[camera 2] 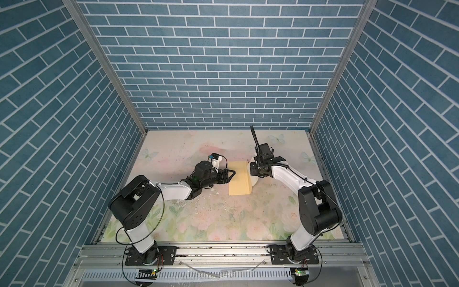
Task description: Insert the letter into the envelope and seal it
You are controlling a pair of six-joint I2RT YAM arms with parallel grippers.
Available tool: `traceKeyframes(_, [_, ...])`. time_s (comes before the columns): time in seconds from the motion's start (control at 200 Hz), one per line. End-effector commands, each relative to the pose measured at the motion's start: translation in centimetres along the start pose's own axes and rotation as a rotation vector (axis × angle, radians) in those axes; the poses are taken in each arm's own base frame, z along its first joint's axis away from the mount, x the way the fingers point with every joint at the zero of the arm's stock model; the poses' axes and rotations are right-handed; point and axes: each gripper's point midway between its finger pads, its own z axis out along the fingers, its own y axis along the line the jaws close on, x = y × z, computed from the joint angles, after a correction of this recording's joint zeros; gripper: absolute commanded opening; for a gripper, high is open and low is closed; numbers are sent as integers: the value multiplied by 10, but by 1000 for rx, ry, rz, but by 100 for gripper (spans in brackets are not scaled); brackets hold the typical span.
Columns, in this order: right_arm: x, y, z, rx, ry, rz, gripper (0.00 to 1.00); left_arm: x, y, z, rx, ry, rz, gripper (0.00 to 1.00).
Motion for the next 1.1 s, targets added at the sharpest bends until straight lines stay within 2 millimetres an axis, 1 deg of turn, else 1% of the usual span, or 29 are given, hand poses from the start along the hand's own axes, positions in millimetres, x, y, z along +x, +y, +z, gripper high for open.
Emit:
traceKeyframes(0.0, [-10, -1, -2, -6, 25, -23, 0, 8, 12, 9, -64, 38, 24, 61])
traceKeyframes(0.17, [-9, -8, 8, 7, 67, -6, 0, 14, 25, 19, -112, 62, 32, 60])
traceKeyframes(0.2, [-7, -5, 9, -18, 80, -3, 0, 14, 27, 20, -118, 64, 35, 60])
traceKeyframes(0.38, [-5, -6, 17, -36, 105, 8, 0, 19, 39, 29, -164, 86, 51, 57])
traceKeyframes(0.595, [-3, -7, 25, -52, 123, 3, 0, 24, 48, 39, -189, 109, 65, 51])
traceKeyframes(0.8, [2, -8, 33, -76, 138, -4, 0, 30, 59, 49, -215, 130, 68, 48])
traceKeyframes(1.095, [1, -7, 41, -114, 97, -17, 0, 35, 65, 53, -232, 145, 73, 46])
